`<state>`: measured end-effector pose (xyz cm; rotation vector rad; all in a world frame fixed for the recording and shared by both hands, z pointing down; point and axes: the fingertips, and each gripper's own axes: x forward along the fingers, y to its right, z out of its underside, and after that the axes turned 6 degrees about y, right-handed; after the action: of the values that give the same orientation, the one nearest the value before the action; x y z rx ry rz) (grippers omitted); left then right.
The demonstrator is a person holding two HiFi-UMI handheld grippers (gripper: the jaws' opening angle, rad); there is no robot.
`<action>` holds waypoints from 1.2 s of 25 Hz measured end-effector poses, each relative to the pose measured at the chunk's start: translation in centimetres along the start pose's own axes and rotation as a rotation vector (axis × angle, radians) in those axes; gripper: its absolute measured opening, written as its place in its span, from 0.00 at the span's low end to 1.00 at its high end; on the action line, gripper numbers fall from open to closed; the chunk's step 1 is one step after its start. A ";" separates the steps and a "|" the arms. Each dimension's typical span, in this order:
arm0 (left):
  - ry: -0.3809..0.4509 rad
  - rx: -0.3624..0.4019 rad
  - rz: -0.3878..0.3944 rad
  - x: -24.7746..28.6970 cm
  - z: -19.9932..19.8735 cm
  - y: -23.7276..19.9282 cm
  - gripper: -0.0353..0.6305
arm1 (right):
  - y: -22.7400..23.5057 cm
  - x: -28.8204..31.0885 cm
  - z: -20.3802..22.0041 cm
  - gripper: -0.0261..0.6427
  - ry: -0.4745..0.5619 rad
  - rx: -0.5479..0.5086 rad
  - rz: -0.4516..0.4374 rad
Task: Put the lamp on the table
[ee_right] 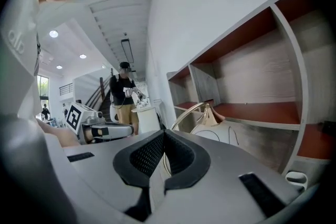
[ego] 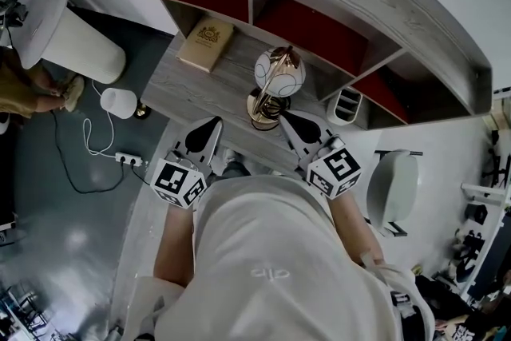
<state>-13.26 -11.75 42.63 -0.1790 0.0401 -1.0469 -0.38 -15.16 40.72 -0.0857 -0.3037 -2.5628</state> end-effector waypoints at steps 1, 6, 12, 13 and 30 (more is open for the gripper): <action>-0.001 0.000 -0.001 0.1 0.0 -0.1 0.08 | 0.1 0.0 0.0 0.08 0.003 -0.003 -0.002; 0.001 -0.003 -0.003 0.6 0.0 -0.4 0.08 | 0.5 0.4 -0.2 0.08 0.015 -0.003 -0.004; 0.005 -0.013 -0.007 0.9 0.1 -0.8 0.08 | 1.1 0.8 0.0 0.08 0.002 -0.001 0.006; 0.004 -0.015 -0.007 1.0 0.1 -0.8 0.08 | 1.1 0.8 0.1 0.08 -0.005 -0.012 0.006; -0.006 -0.044 -0.005 0.7 0.9 -1.5 0.08 | 1.4 1.3 1.1 0.08 -0.030 0.031 0.030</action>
<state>-14.08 -12.97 43.84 -0.2220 0.0574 -1.0507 -0.77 -16.72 42.24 -0.1165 -0.3507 -2.5280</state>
